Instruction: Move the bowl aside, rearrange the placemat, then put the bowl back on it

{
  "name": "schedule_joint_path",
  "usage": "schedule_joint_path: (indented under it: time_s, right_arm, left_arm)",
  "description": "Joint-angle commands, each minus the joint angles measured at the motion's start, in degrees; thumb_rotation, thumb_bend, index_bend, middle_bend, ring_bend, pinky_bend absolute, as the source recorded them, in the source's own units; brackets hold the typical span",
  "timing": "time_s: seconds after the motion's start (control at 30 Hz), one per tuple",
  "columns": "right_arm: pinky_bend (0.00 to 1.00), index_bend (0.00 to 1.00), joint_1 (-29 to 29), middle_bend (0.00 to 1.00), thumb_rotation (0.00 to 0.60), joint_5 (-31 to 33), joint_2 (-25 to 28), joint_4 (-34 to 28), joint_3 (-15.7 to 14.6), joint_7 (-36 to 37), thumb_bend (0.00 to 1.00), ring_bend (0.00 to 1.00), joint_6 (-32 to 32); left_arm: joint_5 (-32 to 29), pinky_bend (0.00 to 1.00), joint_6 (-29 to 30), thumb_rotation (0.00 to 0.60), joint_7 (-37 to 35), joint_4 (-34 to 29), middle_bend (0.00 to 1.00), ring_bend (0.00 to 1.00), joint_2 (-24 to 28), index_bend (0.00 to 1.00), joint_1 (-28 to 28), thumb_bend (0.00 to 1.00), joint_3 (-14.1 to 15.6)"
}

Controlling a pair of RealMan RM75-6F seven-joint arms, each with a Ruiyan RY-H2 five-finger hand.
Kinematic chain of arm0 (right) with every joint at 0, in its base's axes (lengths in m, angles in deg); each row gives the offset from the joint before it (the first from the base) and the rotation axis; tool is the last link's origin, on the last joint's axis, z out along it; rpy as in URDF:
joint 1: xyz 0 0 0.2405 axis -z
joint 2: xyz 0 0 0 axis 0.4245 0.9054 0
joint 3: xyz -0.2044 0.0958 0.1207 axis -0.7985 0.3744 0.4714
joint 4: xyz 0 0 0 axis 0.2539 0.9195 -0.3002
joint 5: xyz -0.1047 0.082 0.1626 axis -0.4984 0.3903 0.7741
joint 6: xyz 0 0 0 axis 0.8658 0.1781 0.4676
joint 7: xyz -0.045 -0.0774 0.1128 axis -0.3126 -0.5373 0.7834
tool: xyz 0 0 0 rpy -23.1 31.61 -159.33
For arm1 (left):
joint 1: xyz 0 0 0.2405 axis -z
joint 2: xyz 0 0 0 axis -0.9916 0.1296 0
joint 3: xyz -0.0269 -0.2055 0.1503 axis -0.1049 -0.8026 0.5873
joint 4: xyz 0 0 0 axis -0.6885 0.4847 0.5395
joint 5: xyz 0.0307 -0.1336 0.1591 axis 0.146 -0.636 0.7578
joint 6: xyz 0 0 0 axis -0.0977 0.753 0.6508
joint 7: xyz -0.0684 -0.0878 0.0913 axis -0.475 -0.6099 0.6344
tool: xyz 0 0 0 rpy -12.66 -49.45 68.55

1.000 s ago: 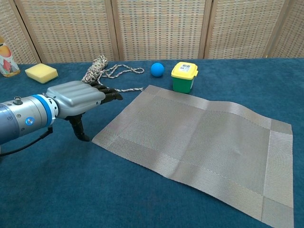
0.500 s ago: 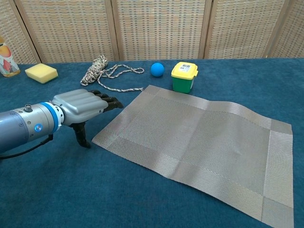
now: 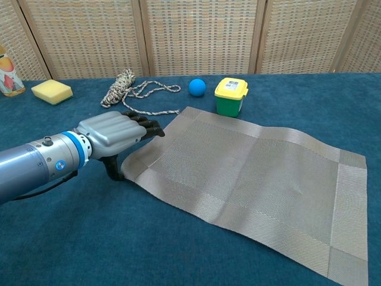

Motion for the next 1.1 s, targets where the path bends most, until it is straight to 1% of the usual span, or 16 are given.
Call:
schedule_joint_path:
  time_s: [0.03, 0.1, 0.27, 0.33, 0.4, 0.53, 0.6, 0.67, 0.77, 0.83, 0.93, 1.1]
  right_arm:
    - [0.0, 0.0, 0.1, 0.0, 0.6, -0.1, 0.1, -0.1, 0.0, 0.2, 0.23, 0.0, 0.1]
    - [0.0, 0.0, 0.1, 0.0, 0.6, -0.1, 0.1, -0.1, 0.0, 0.2, 0.23, 0.0, 0.1]
    - [0.0, 0.0, 0.1, 0.0, 0.6, -0.4, 0.2, -0.3, -0.1, 0.5, 0.23, 0.0, 0.1]
    - [0.0, 0.0, 0.1, 0.0, 0.6, -0.4, 0.2, -0.3, -0.1, 0.5, 0.23, 0.0, 0.1]
    - [0.0, 0.0, 0.1, 0.0, 0.6, -0.4, 0.2, -0.4, -0.1, 0.7, 0.23, 0.0, 0.1]
    - [0.0, 0.0, 0.1, 0.0, 0.6, -0.4, 0.3, -0.3, -0.1, 1.0, 0.23, 0.0, -0.1]
    - [0.0, 0.0, 0.1, 0.0, 0.6, -0.4, 0.3, -0.3, -0.1, 1.1, 0.23, 0.0, -0.3]
    - [0.0, 0.0, 0.1, 0.0, 0.6, -0.4, 0.3, -0.3, -0.1, 1.1, 0.23, 0.0, -0.3]
    - [0.0, 0.0, 0.1, 0.0, 0.6, -0.5, 0.4, -0.4, -0.1, 1.2, 0.23, 0.0, -0.2]
    - [0.0, 0.0, 0.1, 0.0, 0.6, -0.6, 0.4, -0.4, -0.2, 1.2, 0.23, 0.0, -0.1]
    - [0.0, 0.0, 0.2, 0.0, 0.6, -0.9, 0.4, -0.6, -0.2, 1.3, 0.23, 0.0, 0.1]
    - [0.0, 0.0, 0.2, 0.0, 0.6, -1.3, 0.5, -0.8, -0.4, 1.2, 0.23, 0.0, 0.3]
  left_arm:
    - [3.3, 0.0, 1.4, 0.6, -3.1, 1.3, 0.0, 0.0, -0.7, 0.11, -0.4, 0.31, 0.4]
    - [3.9, 0.0, 1.5, 0.6, -3.6, 1.5, 0.0, 0.0, -0.8, 0.11, -0.4, 0.37, 0.4]
    - [5.8, 0.0, 1.8, 0.6, -5.5, 3.0, 0.0, 0.0, -1.6, 0.13, -0.5, 0.4, 0.5]
    - [6.2, 0.0, 1.9, 0.6, -6.1, 3.6, 0.0, 0.0, -1.9, 0.13, -0.6, 0.43, 0.4]
    - [6.7, 0.0, 1.9, 0.6, -6.7, 4.1, 0.0, 0.0, -2.3, 0.14, -0.5, 0.48, 0.2]
    - [8.5, 0.0, 2.8, 0.6, -9.0, 5.4, 0.0, 0.0, -3.4, 0.16, -0.5, 0.52, -0.3]
    - [9.3, 0.0, 3.2, 0.6, -10.0, 6.1, 0.0, 0.0, -3.9, 0.21, -0.5, 0.52, -0.4]
    - [10.1, 0.0, 3.6, 0.6, -10.9, 6.8, 0.0, 0.0, -4.4, 0.34, -0.6, 0.51, -0.5]
    - [11.7, 0.0, 4.7, 0.6, -12.6, 7.9, 0.0, 0.0, -5.1, 0.49, -0.9, 0.5, -0.5]
    - [12.4, 0.0, 5.0, 0.6, -13.4, 8.4, 0.0, 0.0, -5.2, 0.55, -1.1, 0.5, -0.4]
    - [12.9, 0.0, 5.2, 0.6, -14.0, 8.8, 0.0, 0.0, -5.2, 0.6, -1.4, 0.5, -0.4]
    - [13.4, 0.0, 5.5, 0.6, -14.2, 8.4, 0.0, 0.0, -4.7, 0.63, -2.0, 0.5, -0.4]
